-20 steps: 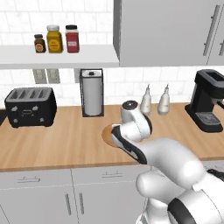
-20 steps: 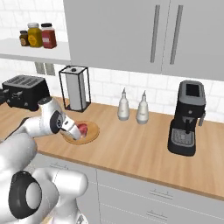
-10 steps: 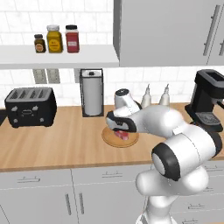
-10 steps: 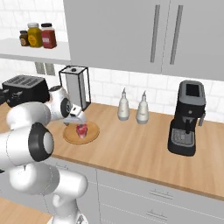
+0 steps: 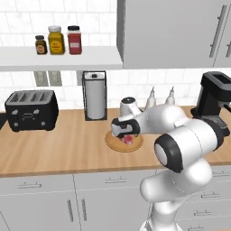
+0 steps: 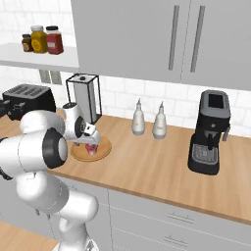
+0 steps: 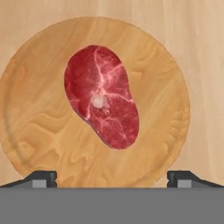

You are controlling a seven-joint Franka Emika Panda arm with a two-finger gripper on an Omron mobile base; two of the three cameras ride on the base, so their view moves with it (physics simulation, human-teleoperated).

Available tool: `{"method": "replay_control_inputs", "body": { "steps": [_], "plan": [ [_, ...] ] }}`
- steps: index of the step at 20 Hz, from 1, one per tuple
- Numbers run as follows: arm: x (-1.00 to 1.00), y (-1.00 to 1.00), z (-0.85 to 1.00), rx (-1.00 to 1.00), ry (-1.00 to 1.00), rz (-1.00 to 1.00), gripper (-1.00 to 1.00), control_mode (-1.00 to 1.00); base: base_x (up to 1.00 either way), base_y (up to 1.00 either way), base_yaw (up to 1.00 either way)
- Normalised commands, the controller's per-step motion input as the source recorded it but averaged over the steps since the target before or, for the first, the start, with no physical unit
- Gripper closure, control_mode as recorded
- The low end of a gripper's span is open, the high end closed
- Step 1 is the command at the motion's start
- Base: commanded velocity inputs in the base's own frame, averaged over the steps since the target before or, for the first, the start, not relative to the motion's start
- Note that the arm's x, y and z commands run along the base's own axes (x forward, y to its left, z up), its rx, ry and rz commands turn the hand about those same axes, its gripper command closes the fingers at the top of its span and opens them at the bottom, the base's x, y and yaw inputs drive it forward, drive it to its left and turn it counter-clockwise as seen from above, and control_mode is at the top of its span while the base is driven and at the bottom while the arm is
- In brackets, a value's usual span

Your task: Pick up the knife from the drawer and place it on the cutting board. Then place the meat from the plate to the cutting board.

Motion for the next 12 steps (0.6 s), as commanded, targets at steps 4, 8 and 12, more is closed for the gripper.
{"method": "replay_control_inputs", "body": {
  "steps": [4, 8, 12],
  "plan": [
    [0.26, -0.13, -0.13, 0.11, 0.0, 0.02, -1.0, -1.0, 0.0, 0.0, 0.0],
    [0.28, -0.08, -0.16, 0.06, 0.0, 0.02, -1.0, -1.0, 0.0, 0.0, 0.0],
    [0.17, -0.01, -0.26, 0.0, 0.0, 0.02, -1.0, -1.0, 0.0, 0.0, 0.0]
  ]
}}
